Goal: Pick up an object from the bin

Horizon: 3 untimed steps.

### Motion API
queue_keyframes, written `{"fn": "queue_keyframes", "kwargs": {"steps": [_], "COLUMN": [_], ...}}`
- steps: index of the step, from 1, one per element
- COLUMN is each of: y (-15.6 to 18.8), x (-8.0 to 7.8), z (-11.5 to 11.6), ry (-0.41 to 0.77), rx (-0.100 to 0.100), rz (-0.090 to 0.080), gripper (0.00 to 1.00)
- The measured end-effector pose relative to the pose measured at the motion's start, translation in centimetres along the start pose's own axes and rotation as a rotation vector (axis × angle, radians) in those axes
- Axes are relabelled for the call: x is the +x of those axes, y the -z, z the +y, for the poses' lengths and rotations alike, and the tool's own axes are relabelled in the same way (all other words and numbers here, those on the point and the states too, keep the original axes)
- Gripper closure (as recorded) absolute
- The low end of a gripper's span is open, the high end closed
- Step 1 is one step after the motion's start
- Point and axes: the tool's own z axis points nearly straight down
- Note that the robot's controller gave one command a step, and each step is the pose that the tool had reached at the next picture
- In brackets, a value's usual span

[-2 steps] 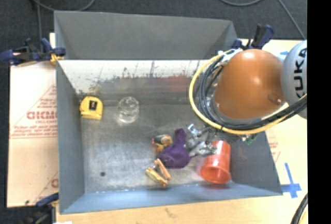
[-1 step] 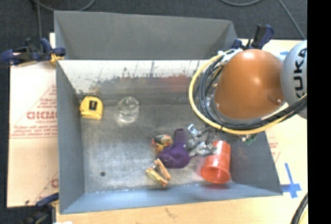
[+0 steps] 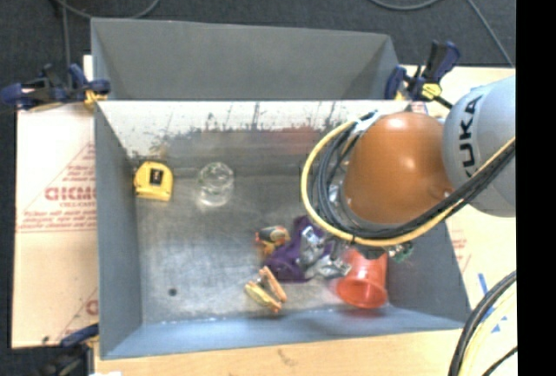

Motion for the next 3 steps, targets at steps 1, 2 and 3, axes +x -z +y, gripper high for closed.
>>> {"fn": "queue_keyframes", "kwargs": {"steps": [1,2,3], "y": [-2.42,-2.4,-2.42], "x": [-0.23,-0.25,-0.22], "z": [1.0,0.99,0.95], "ry": [0.024,0.023,0.033], "rx": [-0.005,-0.004,-0.004], "rz": [0.004,0.003,0.003], "gripper": [0.0,0.0,0.0]}}
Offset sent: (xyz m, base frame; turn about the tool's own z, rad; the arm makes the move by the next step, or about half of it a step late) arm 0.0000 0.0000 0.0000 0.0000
